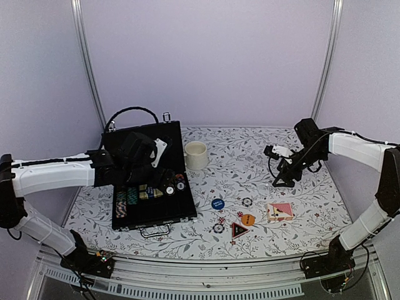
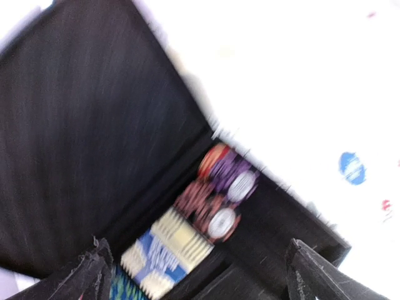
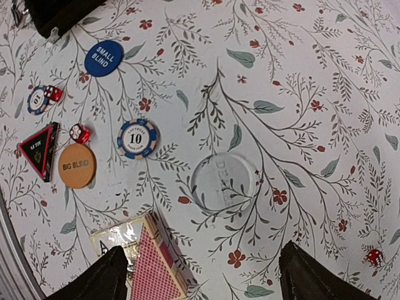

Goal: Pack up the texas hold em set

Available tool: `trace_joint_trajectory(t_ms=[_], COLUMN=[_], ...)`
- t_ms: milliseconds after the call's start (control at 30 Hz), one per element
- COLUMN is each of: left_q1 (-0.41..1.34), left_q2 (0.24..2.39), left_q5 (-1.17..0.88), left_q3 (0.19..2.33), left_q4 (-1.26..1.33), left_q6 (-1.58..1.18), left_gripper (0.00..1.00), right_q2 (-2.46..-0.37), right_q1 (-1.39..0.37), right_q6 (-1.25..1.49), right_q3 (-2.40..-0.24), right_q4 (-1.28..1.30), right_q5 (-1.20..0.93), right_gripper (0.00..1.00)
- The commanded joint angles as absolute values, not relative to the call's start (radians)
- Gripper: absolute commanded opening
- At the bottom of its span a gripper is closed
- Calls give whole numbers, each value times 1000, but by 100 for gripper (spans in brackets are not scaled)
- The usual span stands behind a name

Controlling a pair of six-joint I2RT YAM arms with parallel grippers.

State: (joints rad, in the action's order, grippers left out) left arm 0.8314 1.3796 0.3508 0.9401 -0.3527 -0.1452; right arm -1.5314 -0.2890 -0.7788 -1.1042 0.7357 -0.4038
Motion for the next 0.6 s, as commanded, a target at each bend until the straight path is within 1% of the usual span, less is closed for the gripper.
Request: trace_joint_trajectory(t_ms=[0,67,133,233,300,433,567], left_q1=[883,890,893,884,882,878,877], left_q2=[1360,1382,1408,1444,1491,1563,1529], left_q5=[320,303,332,400,411,384,334], left_q3=[1001,1057,1121,1156,1173,1169,1102], left_q4=[-124,-103,-80,9,64,165,231], left_q6=[31,55,49,9,62,216,249], left_gripper=[97,97,97,97,97,97,97], right_q2=[-1492,-1489,-1484,-1481,-1482,-1483,-1497], right_q1=[-308,-314,-325,-360,-391,-442,-460], right_q6=[-992,-1029,-1051,-1068,-1079,-1084,-1070], right_q3=[-1093,-1082,-1064,-1008,-960,-899,-904], right_q4=[902,911,909,887,856,783,785], right_q5=[-386,-349,-310,-235,-177,-104,-113], right_gripper=[82,82,82,82,83,89,97])
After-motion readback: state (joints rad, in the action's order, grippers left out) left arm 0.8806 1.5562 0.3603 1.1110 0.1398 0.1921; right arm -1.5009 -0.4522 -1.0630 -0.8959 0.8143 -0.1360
